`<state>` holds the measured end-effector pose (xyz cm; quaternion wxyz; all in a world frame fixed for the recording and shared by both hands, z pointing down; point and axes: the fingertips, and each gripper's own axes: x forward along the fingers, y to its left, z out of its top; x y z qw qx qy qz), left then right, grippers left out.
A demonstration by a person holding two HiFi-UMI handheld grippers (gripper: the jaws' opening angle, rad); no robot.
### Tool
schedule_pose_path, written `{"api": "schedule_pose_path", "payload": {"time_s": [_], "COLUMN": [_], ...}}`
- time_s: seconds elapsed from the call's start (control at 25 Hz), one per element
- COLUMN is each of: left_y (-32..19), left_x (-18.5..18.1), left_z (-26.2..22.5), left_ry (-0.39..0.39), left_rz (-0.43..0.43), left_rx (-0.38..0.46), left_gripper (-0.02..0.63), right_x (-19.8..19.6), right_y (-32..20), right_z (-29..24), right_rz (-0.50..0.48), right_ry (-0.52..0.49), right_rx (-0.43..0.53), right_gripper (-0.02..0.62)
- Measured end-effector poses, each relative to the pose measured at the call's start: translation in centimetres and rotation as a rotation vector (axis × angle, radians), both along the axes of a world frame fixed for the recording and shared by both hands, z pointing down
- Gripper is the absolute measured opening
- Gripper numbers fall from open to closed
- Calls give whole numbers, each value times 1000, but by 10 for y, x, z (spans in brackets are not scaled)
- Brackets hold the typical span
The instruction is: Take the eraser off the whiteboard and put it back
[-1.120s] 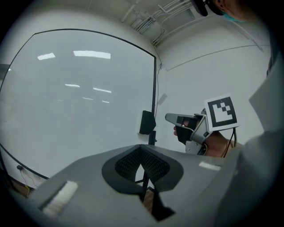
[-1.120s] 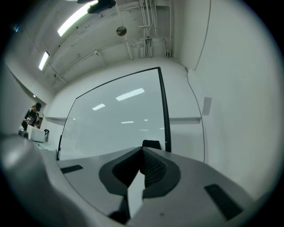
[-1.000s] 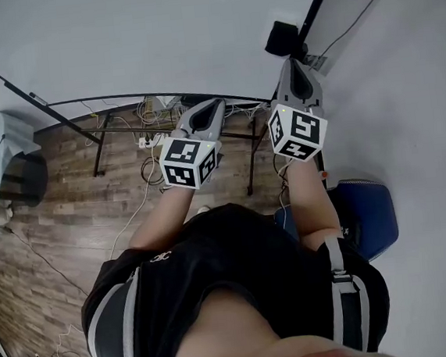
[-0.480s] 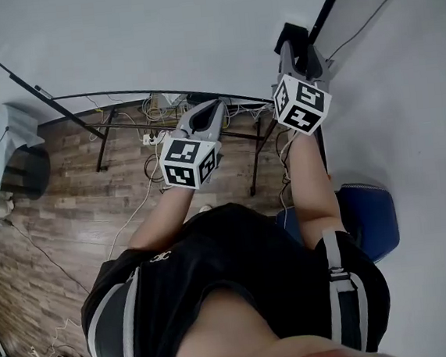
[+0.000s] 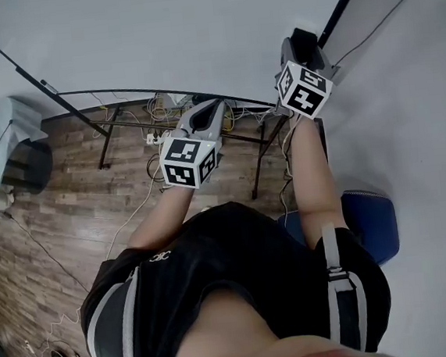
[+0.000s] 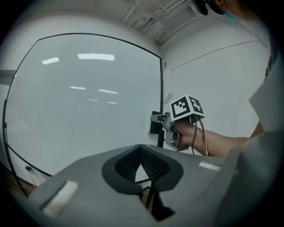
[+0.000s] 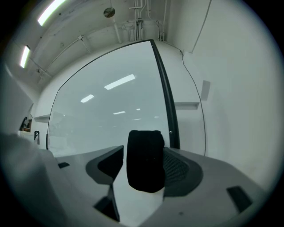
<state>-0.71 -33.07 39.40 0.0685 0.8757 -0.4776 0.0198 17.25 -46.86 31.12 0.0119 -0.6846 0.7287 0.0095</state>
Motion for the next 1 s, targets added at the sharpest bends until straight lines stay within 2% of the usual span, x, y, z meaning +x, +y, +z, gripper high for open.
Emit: {"api": "schedule_pose_path", "payload": {"time_s": [0.28, 0.44, 0.8, 1.0], "left_y": [-2, -3, -4, -4], "left_x": [-9, -13, -12, -13], "left_z": [4, 6, 8, 9], "left_ry": [-7, -12, -15, -15], "left_rz": [-16, -27, -22, -21], "left_rx": [-3, -6, -8, -12], "left_gripper": [9, 9, 9, 9], "right_x": [2, 5, 1, 1], "right_y": [-20, -21, -19, -11], "right_z": [9, 10, 12, 3], "right_rz": [39, 57, 26, -3], "right_ry": [12, 17, 56, 22], "right_rx": [-53, -47, -45, -11], "right_gripper": [255, 255, 244, 242]}}
